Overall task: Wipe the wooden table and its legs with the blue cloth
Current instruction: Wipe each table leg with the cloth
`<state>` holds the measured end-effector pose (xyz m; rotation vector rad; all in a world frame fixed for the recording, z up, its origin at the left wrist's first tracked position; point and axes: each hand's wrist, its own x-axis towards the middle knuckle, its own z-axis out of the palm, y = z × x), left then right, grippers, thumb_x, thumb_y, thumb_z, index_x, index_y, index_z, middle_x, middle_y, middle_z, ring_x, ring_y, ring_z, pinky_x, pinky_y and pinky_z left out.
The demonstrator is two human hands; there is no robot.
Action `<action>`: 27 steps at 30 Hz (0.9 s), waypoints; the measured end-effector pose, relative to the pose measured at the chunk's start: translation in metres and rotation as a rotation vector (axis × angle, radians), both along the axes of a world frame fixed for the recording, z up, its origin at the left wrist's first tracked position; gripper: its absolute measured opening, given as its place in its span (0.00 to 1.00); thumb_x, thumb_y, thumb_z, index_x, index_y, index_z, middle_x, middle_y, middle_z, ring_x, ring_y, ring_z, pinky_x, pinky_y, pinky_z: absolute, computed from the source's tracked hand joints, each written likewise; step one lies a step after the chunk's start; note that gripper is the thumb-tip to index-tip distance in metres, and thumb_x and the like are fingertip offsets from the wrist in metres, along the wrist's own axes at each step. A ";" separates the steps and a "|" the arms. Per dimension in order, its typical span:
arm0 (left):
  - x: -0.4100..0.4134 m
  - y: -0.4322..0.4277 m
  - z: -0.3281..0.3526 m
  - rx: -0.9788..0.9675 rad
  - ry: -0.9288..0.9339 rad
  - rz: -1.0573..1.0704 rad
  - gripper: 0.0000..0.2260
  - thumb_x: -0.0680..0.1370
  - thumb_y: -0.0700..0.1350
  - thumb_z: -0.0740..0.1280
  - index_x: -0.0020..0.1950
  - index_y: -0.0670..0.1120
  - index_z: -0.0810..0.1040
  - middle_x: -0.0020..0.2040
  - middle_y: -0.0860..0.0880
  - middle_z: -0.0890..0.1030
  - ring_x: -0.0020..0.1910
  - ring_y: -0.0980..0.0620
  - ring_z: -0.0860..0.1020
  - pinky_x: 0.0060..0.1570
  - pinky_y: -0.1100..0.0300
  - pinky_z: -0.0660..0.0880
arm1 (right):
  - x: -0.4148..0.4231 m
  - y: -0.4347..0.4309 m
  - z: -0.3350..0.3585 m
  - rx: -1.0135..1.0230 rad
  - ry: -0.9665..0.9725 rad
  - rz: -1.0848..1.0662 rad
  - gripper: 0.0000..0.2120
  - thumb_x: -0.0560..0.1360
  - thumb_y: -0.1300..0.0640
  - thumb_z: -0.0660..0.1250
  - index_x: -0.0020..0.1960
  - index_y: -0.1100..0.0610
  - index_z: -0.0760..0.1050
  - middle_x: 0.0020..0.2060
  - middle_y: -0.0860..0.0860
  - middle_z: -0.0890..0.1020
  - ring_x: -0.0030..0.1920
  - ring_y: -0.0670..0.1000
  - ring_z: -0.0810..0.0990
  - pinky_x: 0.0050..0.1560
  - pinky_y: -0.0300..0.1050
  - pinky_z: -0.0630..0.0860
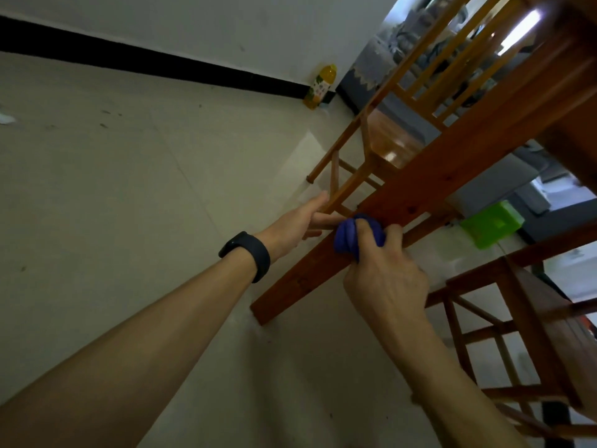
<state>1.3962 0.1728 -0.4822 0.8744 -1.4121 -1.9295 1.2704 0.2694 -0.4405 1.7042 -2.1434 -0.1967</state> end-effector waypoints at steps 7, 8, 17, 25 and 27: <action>0.004 0.008 -0.018 -0.037 -0.236 0.026 0.22 0.84 0.59 0.52 0.71 0.49 0.73 0.69 0.51 0.74 0.70 0.49 0.71 0.60 0.56 0.64 | -0.008 0.017 -0.097 0.304 -0.237 -0.006 0.30 0.80 0.50 0.58 0.78 0.44 0.48 0.67 0.53 0.65 0.50 0.54 0.77 0.44 0.49 0.78; 0.006 0.010 -0.026 -0.049 -0.319 0.024 0.21 0.84 0.58 0.54 0.70 0.48 0.72 0.68 0.50 0.74 0.69 0.47 0.71 0.58 0.56 0.66 | -0.011 0.020 -0.106 0.256 -0.381 -0.016 0.29 0.80 0.48 0.58 0.77 0.43 0.50 0.65 0.51 0.68 0.48 0.52 0.77 0.44 0.46 0.77; 0.003 0.051 -0.067 0.166 -0.310 -0.104 0.18 0.78 0.59 0.68 0.65 0.52 0.75 0.56 0.48 0.83 0.50 0.46 0.84 0.44 0.52 0.83 | -0.007 0.037 -0.125 0.050 -1.552 0.044 0.37 0.72 0.62 0.71 0.74 0.39 0.61 0.59 0.33 0.74 0.57 0.36 0.76 0.50 0.30 0.75; -0.015 0.046 -0.053 -0.426 -0.157 0.504 0.11 0.80 0.55 0.66 0.62 0.62 0.73 0.55 0.63 0.79 0.52 0.57 0.80 0.50 0.59 0.80 | -0.073 0.009 -0.107 -0.383 -1.716 -0.276 0.18 0.82 0.48 0.59 0.71 0.43 0.67 0.68 0.47 0.73 0.67 0.50 0.73 0.69 0.57 0.69; -0.034 0.046 -0.043 -0.601 -0.158 0.575 0.12 0.81 0.53 0.64 0.63 0.65 0.71 0.56 0.65 0.77 0.54 0.61 0.77 0.52 0.66 0.76 | -0.076 0.001 -0.089 -0.415 -1.789 -0.170 0.22 0.83 0.44 0.54 0.76 0.42 0.59 0.74 0.45 0.66 0.72 0.49 0.67 0.73 0.57 0.64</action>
